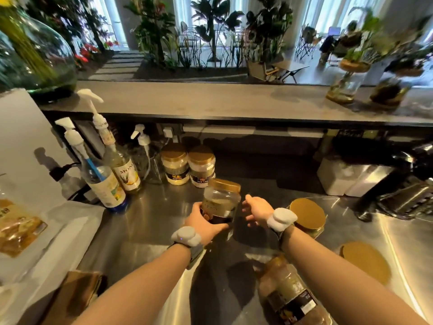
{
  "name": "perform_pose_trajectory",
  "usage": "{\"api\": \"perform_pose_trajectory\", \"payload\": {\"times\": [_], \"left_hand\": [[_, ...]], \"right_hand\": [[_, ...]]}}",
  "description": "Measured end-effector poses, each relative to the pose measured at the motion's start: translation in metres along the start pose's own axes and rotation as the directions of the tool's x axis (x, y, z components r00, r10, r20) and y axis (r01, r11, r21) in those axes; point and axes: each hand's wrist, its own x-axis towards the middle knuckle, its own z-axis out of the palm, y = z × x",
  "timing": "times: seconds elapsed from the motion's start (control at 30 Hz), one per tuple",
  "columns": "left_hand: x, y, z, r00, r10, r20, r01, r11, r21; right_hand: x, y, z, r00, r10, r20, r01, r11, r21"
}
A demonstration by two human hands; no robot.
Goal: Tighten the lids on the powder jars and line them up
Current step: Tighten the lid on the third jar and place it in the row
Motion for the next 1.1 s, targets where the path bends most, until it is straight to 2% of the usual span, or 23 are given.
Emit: {"api": "perform_pose_trajectory", "payload": {"times": [0.13, 0.3, 0.37, 0.5, 0.7, 0.77, 0.87, 0.97, 1.1], "left_hand": [[0.025, 0.01, -0.004, 1.0, -0.028, 0.006, 0.029, 0.999, -0.022], [0.051, 0.024, -0.003, 0.996, -0.082, 0.047, 0.082, 0.997, 0.001], [0.058, 0.027, -0.002, 0.995, -0.069, 0.074, 0.069, 0.998, 0.005], [0.088, 0.028, -0.002, 0.984, 0.015, 0.176, -0.02, 0.999, 0.027], [0.117, 0.035, -0.005, 0.949, -0.068, 0.308, 0.006, 0.98, 0.198], [0.121, 0.038, -0.001, 0.941, -0.055, 0.335, -0.001, 0.986, 0.166], [0.127, 0.035, 0.009, 0.951, -0.018, 0.31, 0.011, 1.0, 0.023], [0.141, 0.028, 0.017, 0.961, -0.024, 0.277, 0.032, 0.999, -0.022], [0.156, 0.017, 0.021, 0.976, -0.04, 0.213, 0.055, 0.996, -0.067]], "right_hand": [[0.012, 0.007, 0.013, 0.998, 0.046, 0.047, -0.053, 0.988, 0.143], [0.032, 0.007, 0.019, 0.999, -0.006, -0.036, 0.008, 0.998, 0.064], [0.04, 0.009, 0.017, 0.997, -0.035, -0.065, 0.036, 0.999, 0.006], [0.063, 0.006, 0.011, 0.991, -0.007, -0.135, 0.013, 0.999, 0.047], [0.087, 0.004, 0.01, 0.977, 0.016, -0.211, 0.072, 0.913, 0.402], [0.091, -0.003, 0.011, 0.973, 0.011, -0.231, 0.115, 0.843, 0.526], [0.096, -0.012, 0.014, 0.965, 0.023, -0.262, 0.15, 0.772, 0.618], [0.108, -0.017, 0.017, 0.96, 0.095, -0.264, 0.101, 0.76, 0.642], [0.123, -0.016, 0.019, 0.968, 0.09, -0.233, 0.069, 0.8, 0.596]]}}
